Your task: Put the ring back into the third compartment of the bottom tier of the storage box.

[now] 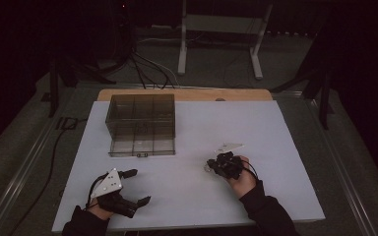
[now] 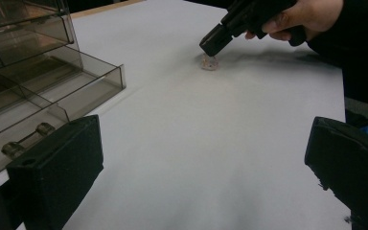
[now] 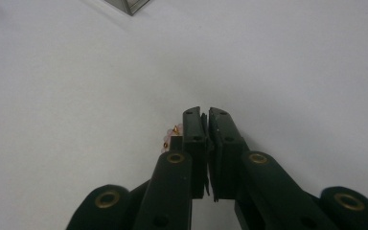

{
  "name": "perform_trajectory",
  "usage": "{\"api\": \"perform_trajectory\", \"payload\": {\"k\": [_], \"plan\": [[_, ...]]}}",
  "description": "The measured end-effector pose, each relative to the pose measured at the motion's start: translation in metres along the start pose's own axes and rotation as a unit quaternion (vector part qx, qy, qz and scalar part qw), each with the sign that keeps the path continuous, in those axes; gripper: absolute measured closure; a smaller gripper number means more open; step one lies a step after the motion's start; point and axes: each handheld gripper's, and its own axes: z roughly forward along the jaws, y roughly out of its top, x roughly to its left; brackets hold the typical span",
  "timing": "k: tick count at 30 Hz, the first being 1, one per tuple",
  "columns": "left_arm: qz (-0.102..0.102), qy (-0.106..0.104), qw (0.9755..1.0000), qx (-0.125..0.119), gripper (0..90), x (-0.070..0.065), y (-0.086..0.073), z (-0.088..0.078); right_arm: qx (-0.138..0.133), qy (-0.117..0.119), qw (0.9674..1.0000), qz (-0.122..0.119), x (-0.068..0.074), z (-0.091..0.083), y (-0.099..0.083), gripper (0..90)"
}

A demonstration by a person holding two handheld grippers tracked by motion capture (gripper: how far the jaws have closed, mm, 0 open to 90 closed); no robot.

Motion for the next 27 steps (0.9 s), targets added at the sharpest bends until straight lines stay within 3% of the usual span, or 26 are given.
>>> {"api": "perform_trajectory", "payload": {"k": [27], "plan": [[0.001,0.0,1.0,0.001,0.6,-0.001,0.0,0.001,-0.013,0.018,0.9997,0.002,0.005,-0.007,0.012,86.5]]}}
